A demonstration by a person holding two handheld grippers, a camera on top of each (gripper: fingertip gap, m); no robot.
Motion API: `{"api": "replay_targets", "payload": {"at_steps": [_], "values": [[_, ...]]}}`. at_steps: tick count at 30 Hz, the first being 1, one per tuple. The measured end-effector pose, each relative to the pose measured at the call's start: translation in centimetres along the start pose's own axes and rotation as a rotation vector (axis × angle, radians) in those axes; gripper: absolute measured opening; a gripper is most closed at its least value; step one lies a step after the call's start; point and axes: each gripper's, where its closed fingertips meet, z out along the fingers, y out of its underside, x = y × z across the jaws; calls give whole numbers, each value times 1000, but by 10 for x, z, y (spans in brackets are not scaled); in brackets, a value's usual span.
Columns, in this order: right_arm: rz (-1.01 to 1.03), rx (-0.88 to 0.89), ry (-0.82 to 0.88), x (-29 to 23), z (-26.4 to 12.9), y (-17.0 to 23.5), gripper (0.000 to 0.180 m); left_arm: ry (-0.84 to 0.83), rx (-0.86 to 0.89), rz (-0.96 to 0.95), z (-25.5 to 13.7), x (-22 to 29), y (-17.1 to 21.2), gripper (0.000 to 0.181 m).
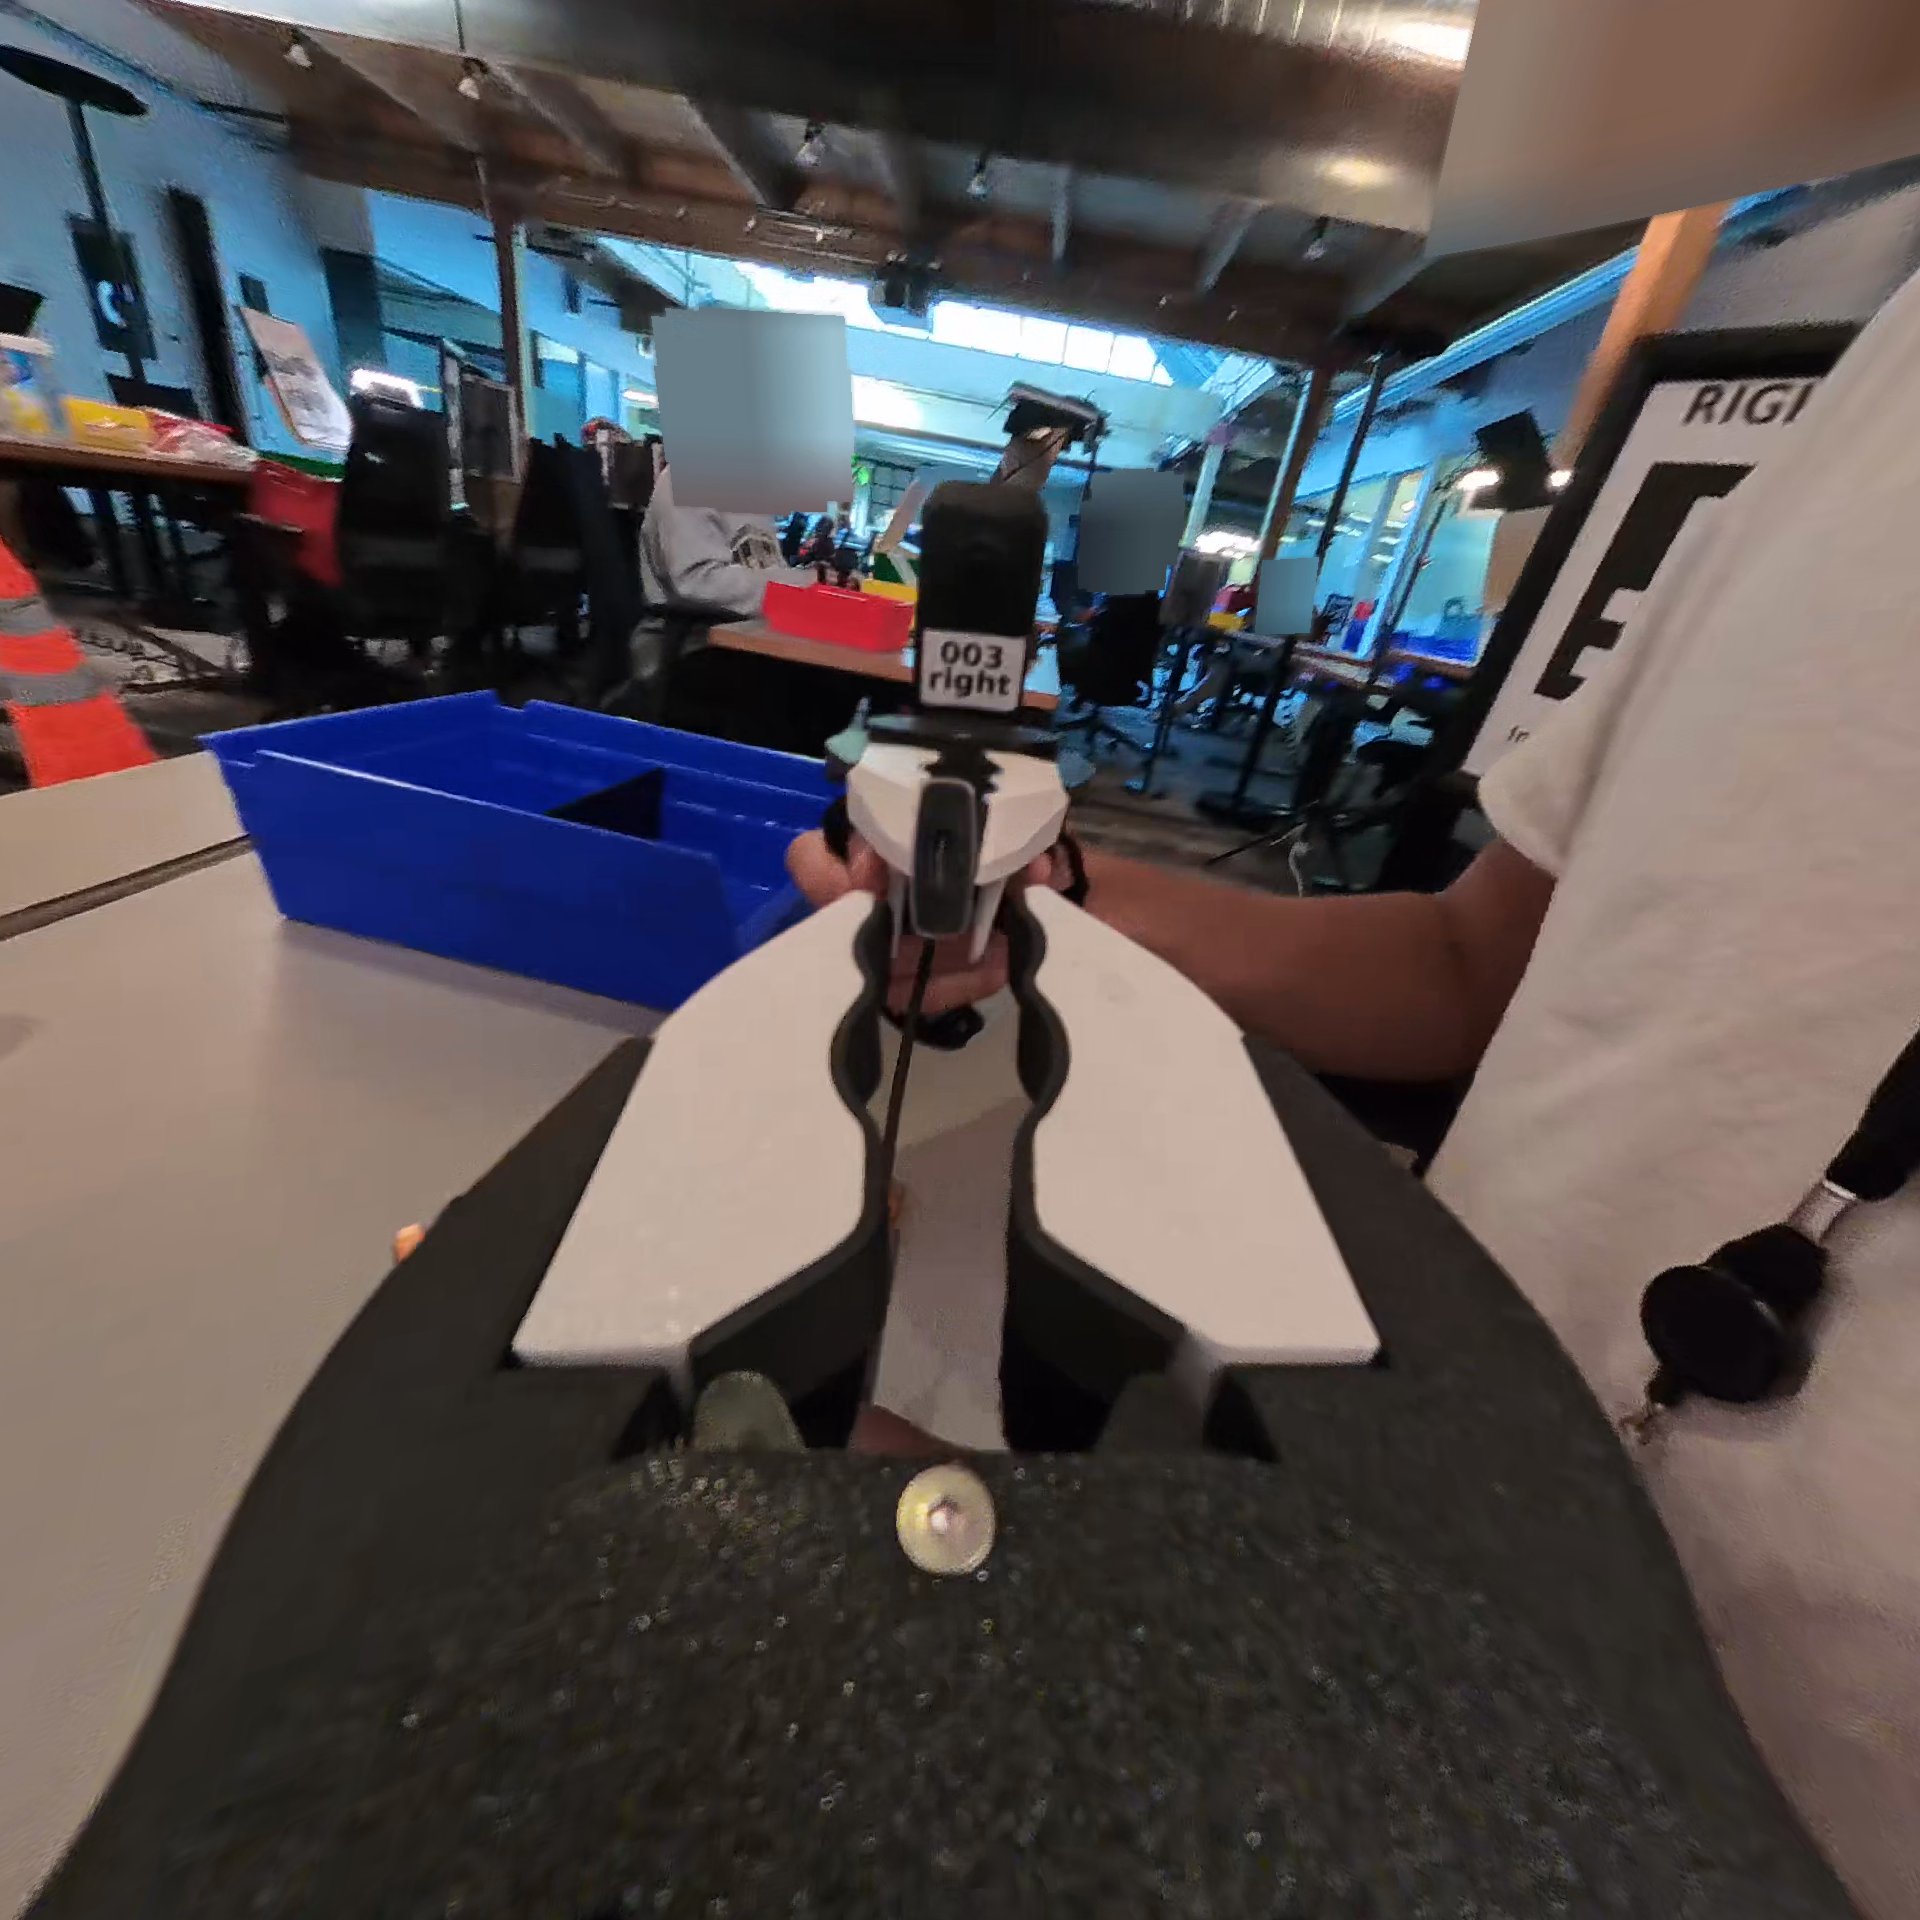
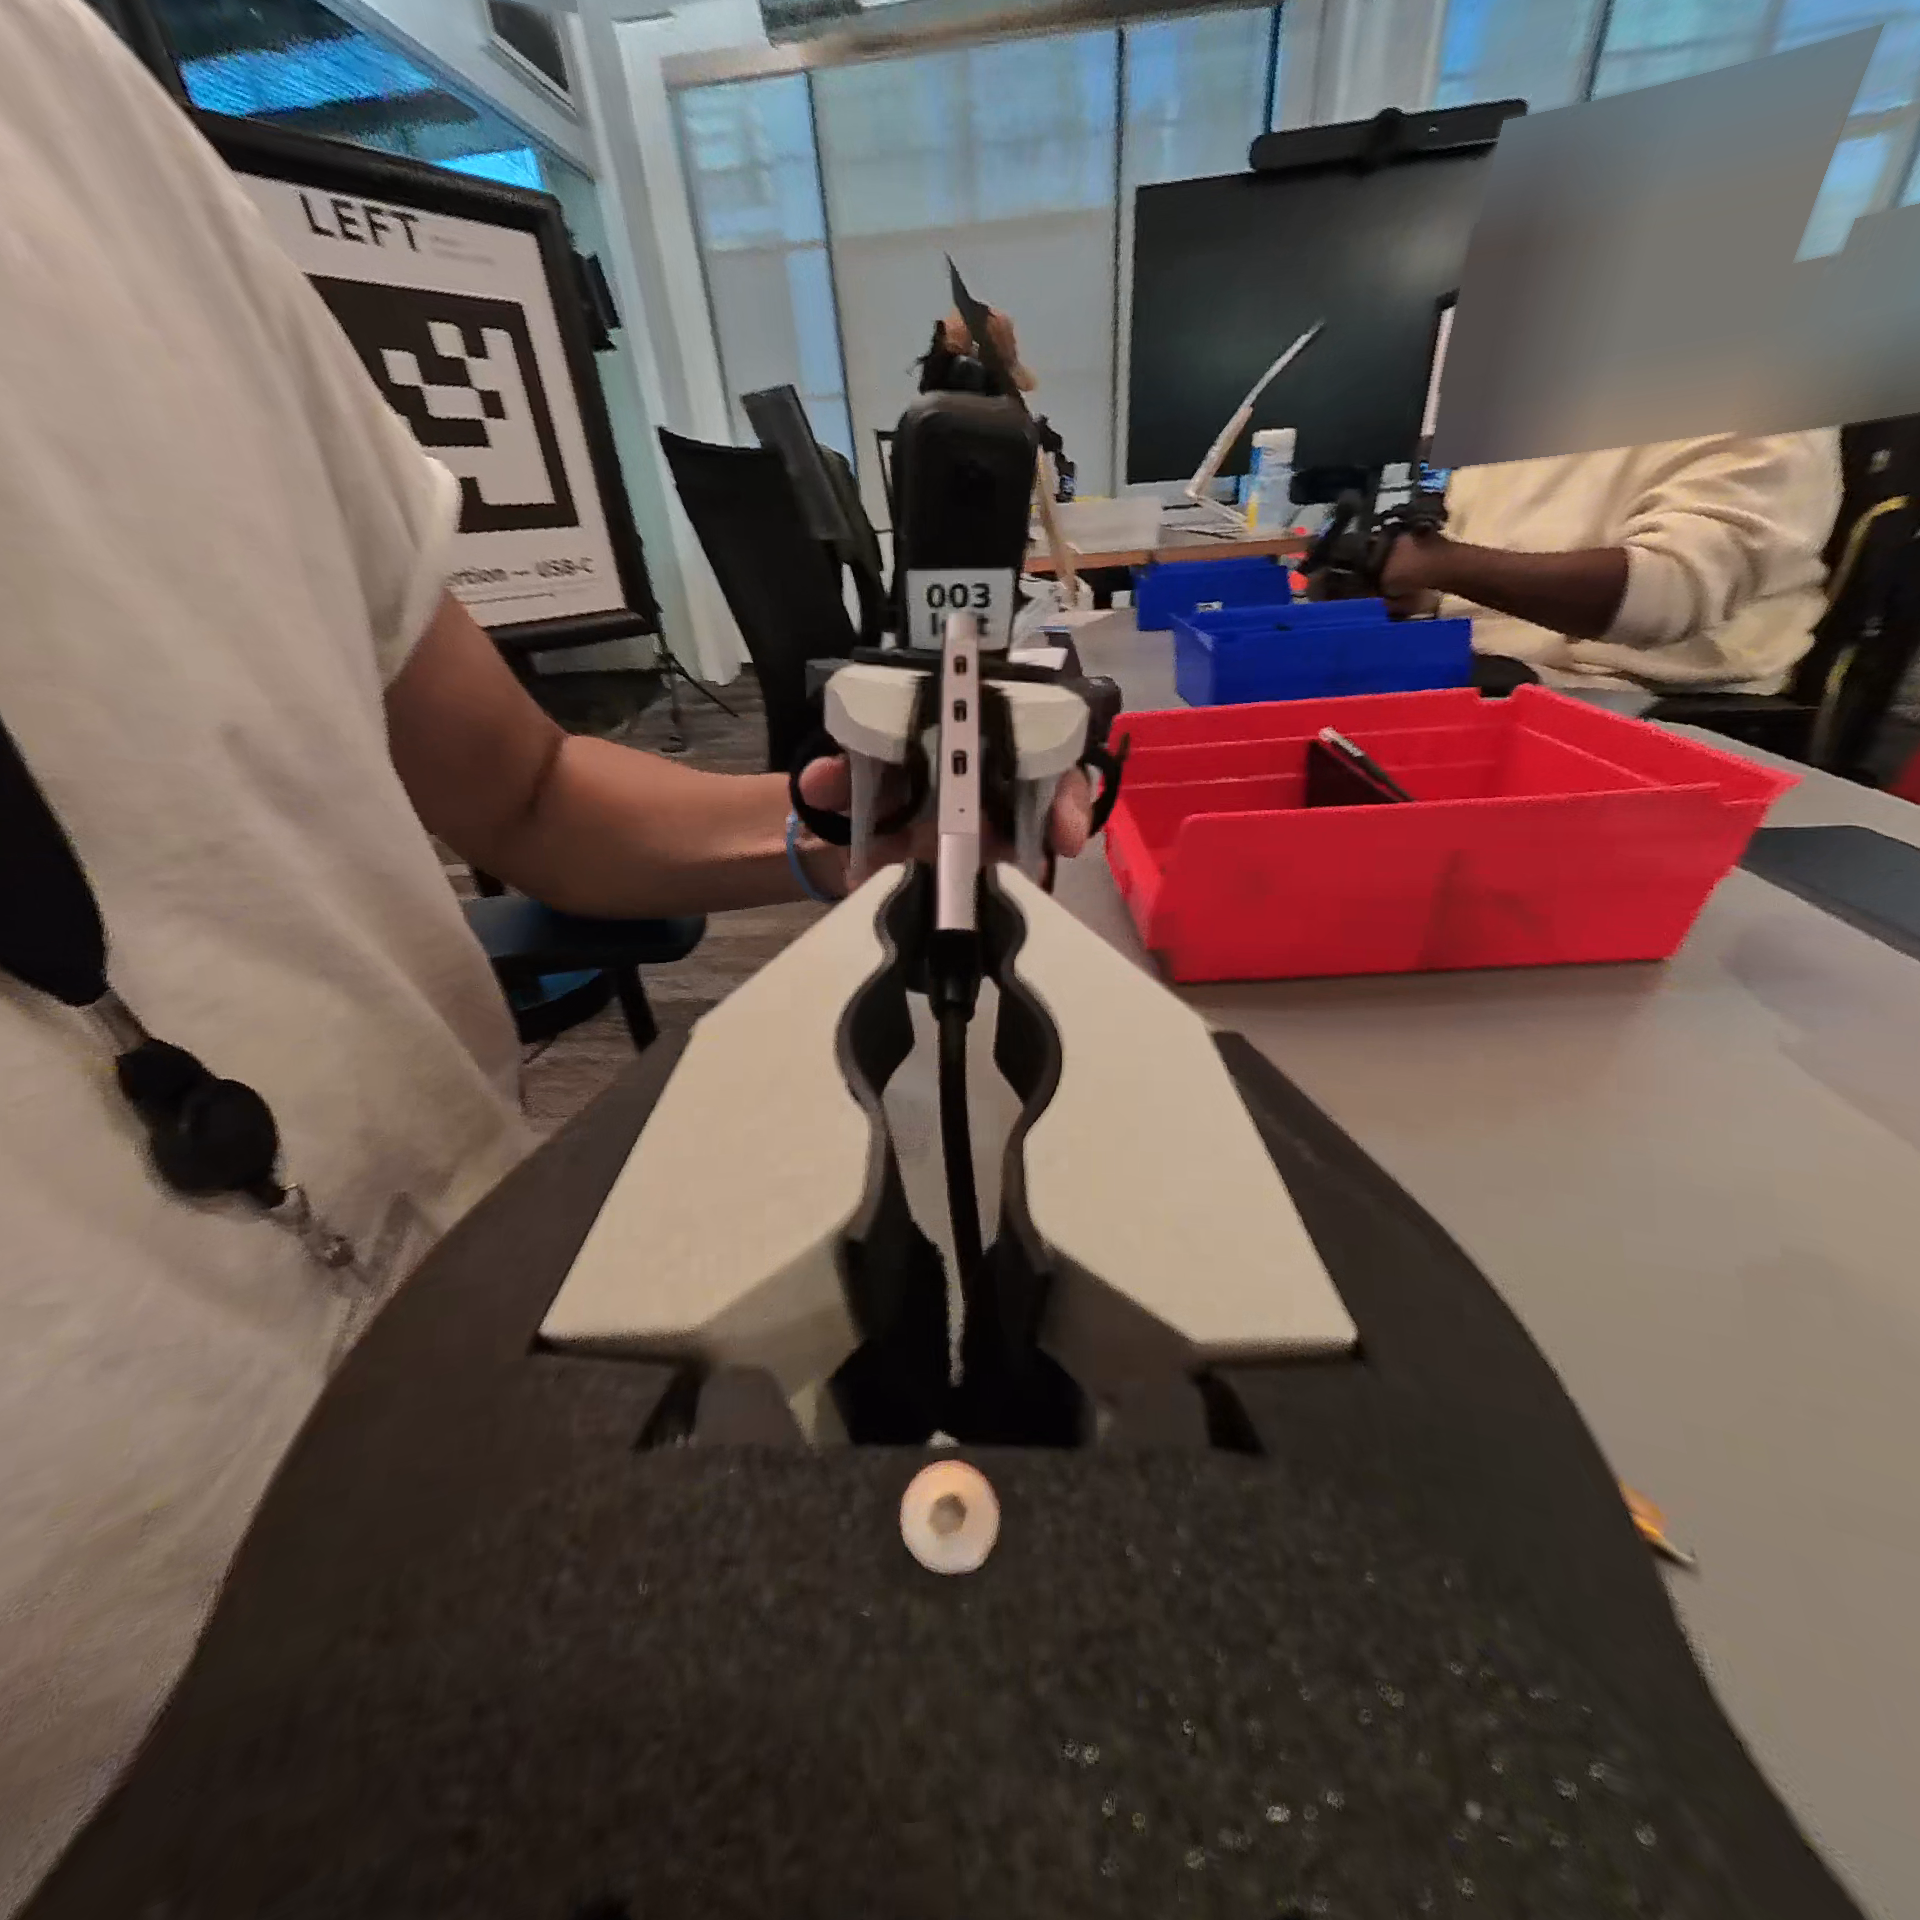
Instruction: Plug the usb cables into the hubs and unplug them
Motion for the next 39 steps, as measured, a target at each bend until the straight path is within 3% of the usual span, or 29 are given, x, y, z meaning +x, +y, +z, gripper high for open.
{"api": "replay_targets", "payload": {"at_steps": [14,20,25,39], "values": [[37,-88,-30,1,4,24,8,-44,-127,154,2,0,18,9],[2,-130,-33,-2,7,29,8,-27,-74,126,3,5,8,11],[16,-99,-43,-3,7,28,8,-10,-128,138,0,4,15,9],[67,-28,-57,1,4,25,8,-13,-51,77,-5,1,8,9]]}}
